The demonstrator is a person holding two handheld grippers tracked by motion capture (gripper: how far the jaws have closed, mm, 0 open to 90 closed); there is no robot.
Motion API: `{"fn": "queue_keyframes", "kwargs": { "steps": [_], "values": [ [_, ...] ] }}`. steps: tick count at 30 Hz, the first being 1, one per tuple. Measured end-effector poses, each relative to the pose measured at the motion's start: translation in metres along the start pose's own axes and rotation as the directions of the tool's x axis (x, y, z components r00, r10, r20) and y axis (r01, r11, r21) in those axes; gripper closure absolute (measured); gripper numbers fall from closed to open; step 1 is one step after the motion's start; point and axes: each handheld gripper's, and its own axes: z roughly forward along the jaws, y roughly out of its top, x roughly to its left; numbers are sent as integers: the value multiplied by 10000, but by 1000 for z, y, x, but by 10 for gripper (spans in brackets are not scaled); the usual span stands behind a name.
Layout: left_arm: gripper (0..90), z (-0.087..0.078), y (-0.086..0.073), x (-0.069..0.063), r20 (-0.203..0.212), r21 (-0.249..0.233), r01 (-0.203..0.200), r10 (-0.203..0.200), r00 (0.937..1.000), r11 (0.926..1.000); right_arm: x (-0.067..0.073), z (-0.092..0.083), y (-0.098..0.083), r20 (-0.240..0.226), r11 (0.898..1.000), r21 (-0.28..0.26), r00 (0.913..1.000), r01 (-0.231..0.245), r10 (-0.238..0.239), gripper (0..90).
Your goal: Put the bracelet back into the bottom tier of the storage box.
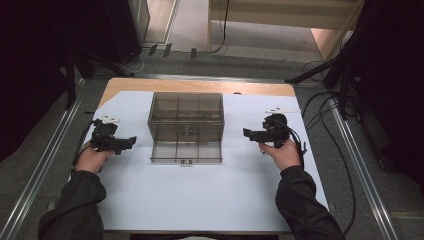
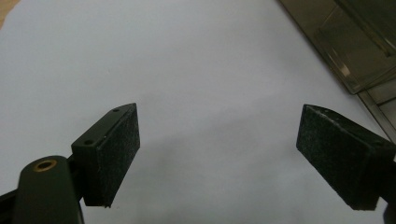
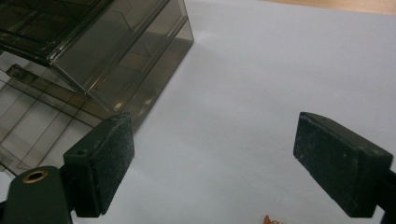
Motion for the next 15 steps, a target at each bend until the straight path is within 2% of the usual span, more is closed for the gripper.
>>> {"fn": "queue_keyframes", "kwargs": {
  "steps": [4, 7, 11, 15],
  "values": [
    [146, -2, 1, 0, 37, -89, 63, -63, 10000, 9999, 2, -2, 0, -76, 9999, -95, 9999, 92, -93, 135],
    [146, -2, 0, 3, 58, -106, 167, -167, 9998, 9998, 3, -2, 1, -264, 9996, -93, 9993, -265, 263, 163],
    [146, -2, -1, 6, 27, -39, 216, -216, 9998, 9998, 5, -5, 2, -196, 9989, -467, 9998, -81, 72, 167],
    [146, -3, -1, 4, 99, -51, 143, -142, 9998, 9999, 2, -12, 3, -575, 9961, -870, 9983, -147, 97, 170]
  ]
}}
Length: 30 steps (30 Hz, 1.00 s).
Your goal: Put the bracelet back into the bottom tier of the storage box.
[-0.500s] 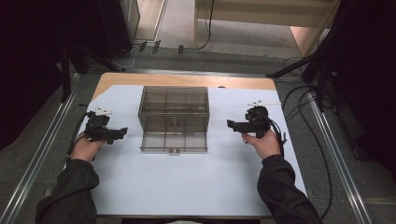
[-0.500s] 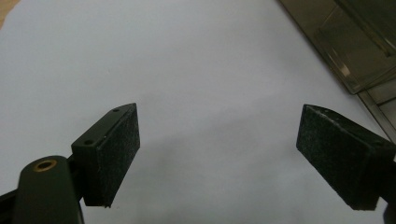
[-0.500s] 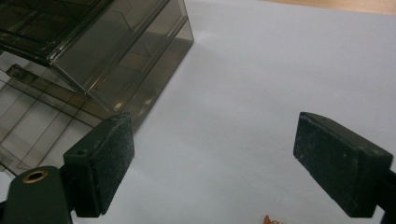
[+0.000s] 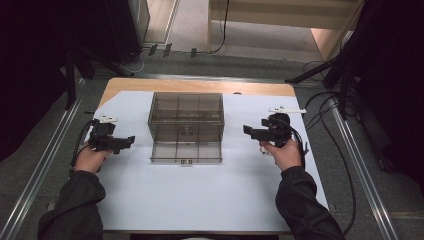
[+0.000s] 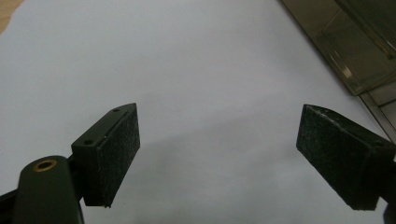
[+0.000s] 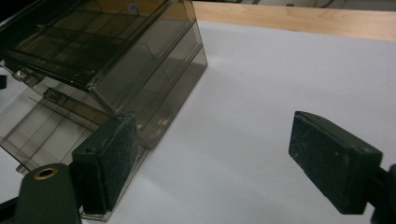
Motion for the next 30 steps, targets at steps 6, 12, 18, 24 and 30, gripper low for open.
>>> {"fn": "queue_keyframes", "kwargs": {
  "steps": [6, 12, 18, 24, 30],
  "values": [
    [147, -2, 0, 2, 44, -179, 141, -140, 9999, 9997, -4, -2, -2, 312, 9991, 8, 9986, 428, -428, 170],
    [146, 0, 0, 1, 5, -81, 109, -109, 9999, 9999, -4, -1, -3, 457, 9983, 55, 9972, 584, -586, 154],
    [146, 0, 2, -1, 104, -156, 173, -172, 9998, 9997, -7, 1, -4, 882, 9976, 205, 9938, 660, -675, 147],
    [146, -7, 2, 3, 143, -443, 441, -435, 9990, 9980, -6, -4, -1, 818, 9976, -80, 9944, 684, -675, 147],
    [146, -7, 2, 3, 122, -405, 425, -420, 9990, 9983, -9, -7, 1, 612, 9986, -4, 9967, 527, -526, 149]
  ]
}}
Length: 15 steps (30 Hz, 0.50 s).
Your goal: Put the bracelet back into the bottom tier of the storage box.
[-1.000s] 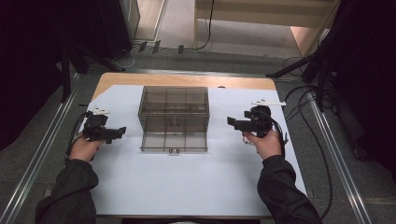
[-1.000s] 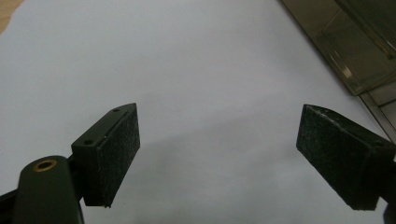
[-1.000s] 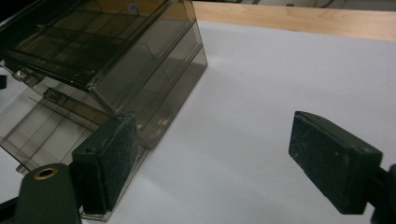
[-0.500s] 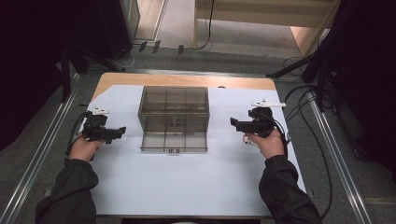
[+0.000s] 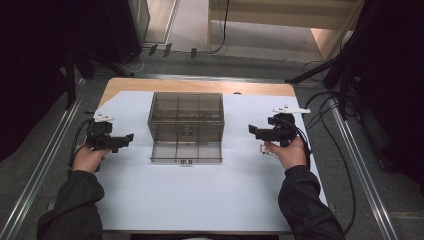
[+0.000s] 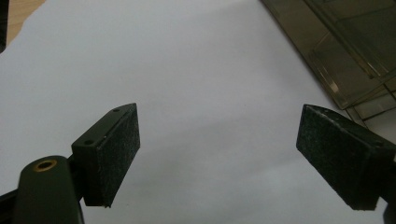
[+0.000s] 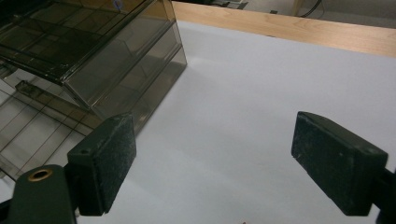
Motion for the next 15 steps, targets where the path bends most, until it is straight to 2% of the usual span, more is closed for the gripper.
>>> {"fn": "queue_keyframes", "kwargs": {
  "steps": [6, 9, 10, 15],
  "values": [
    [146, 2, 1, -3, 59, -89, -131, 131, 9999, 9999, -2, -2, 2, 143, 9991, 363, 9996, 232, -237, 147],
    [146, 2, 1, -2, 38, -14, -105, 105, 9999, 9999, -3, -3, 2, 66, 9983, 577, 9999, 101, -105, 148],
    [146, 2, 1, -2, 55, -3, -69, 69, 10000, 10000, -3, -4, 1, 33, 9967, 788, 9998, 209, -212, 180],
    [146, -1, 1, -2, 19, -130, -138, 138, 9999, 9998, -2, -2, 1, -241, 9918, 1213, 9990, 399, -372, 213]
  ]
}}
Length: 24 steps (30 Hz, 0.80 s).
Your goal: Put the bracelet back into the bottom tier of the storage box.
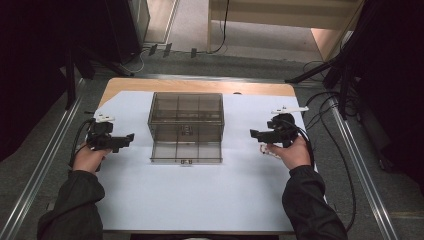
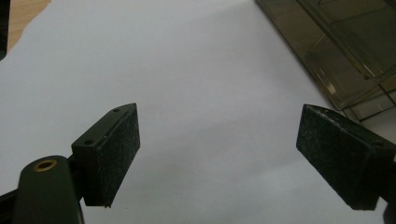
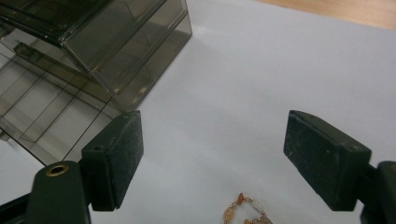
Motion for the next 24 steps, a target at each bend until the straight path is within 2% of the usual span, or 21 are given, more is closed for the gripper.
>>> {"fn": "queue_keyframes", "kwargs": {
  "steps": [3, 6, 9, 15, 17, 18, 21, 24],
  "values": [
    [147, -4, 2, -1, 280, -244, 96, -90, 9996, 9997, 1, 2, 2, -93, 9996, 193, 9997, 224, -222, 274],
    [147, -6, 2, -2, 267, -215, 27, -22, 9996, 9998, 2, 3, 6, -420, 9985, 265, 9981, 470, -459, 336],
    [147, -5, 1, -1, 221, -136, 48, -45, 9997, 9999, -3, 1, 8, -738, 9984, 482, 9970, 280, -244, 365],
    [147, -2, 1, -2, 201, -39, -34, 35, 9998, 10000, -10, -4, 9, -818, 9961, 874, 9966, 122, -50, 422],
    [147, -2, 1, -2, 205, -87, -22, 23, 9998, 10000, -11, -5, 10, -968, 9906, 1365, 9953, 92, 41, 434],
    [147, -2, 1, -2, 191, -104, 1, 1, 9998, 9999, -12, -5, 10, -984, 9850, 1704, 9951, 289, -122, 438],
    [147, -1, 2, -2, 200, -127, 40, -38, 9998, 9999, -11, -6, 8, -591, 9737, 2175, 9967, 677, -562, 449],
    [147, 1, 3, -3, 217, -91, -12, 14, 9998, 10000, -13, -6, 6, -650, 9609, 2659, 9960, 770, -618, 445]
  ]
}}
